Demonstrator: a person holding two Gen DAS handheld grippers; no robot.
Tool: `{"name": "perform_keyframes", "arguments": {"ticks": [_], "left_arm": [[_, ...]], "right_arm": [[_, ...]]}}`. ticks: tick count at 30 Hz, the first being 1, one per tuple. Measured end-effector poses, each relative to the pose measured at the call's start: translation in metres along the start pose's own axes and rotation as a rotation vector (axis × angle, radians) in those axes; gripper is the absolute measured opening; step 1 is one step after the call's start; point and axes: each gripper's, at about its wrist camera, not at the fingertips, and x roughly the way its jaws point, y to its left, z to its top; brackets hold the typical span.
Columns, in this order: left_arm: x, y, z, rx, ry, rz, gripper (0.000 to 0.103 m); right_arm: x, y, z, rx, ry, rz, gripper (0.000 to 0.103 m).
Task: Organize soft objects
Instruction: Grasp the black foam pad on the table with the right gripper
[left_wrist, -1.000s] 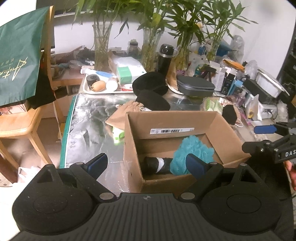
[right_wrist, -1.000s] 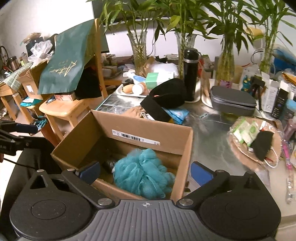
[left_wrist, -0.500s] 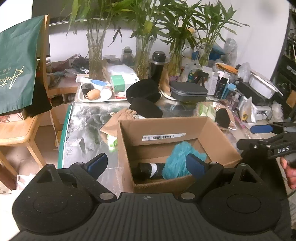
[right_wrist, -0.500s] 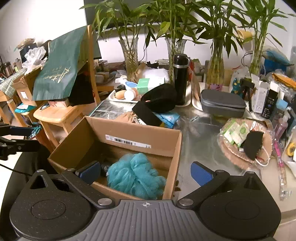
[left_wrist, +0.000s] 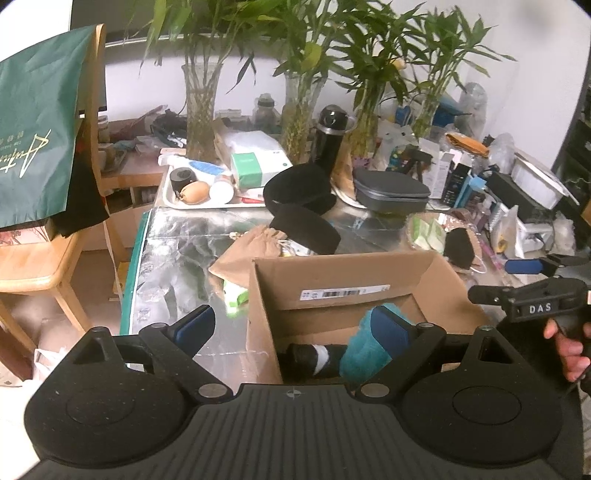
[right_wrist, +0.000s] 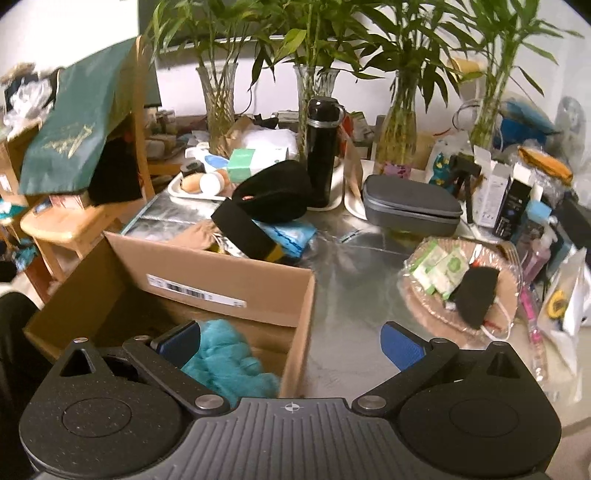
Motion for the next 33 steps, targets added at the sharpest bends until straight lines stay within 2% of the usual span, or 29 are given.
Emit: {"name": "perform_keyframes", "arguments": {"ticks": [10, 15, 20, 33], "left_arm": [[0.023, 0.006, 0.011, 0.018, 0.022, 0.014, 0.093], [0.035, 0.01, 0.016, -0.001, 0.025, 0.001, 0.093], [0.047, 0.014, 0.02, -0.005, 0.026, -0.007, 0.093], [0.071, 0.019, 0.027, -0.007, 0.035, -0.015, 0.092]], "right_arm": [[0.024, -0.013, 0.013, -0.081, 0.007, 0.0, 0.103], [0.039, -0.024, 0.021, -0.05, 0.047, 0.068, 0.103], [0.049, -0.031, 0.027, -0.035, 0.034, 0.147, 0.103], [0.083, -0.04, 0.055, -0.083, -0.022, 0.239, 0.103]]}}
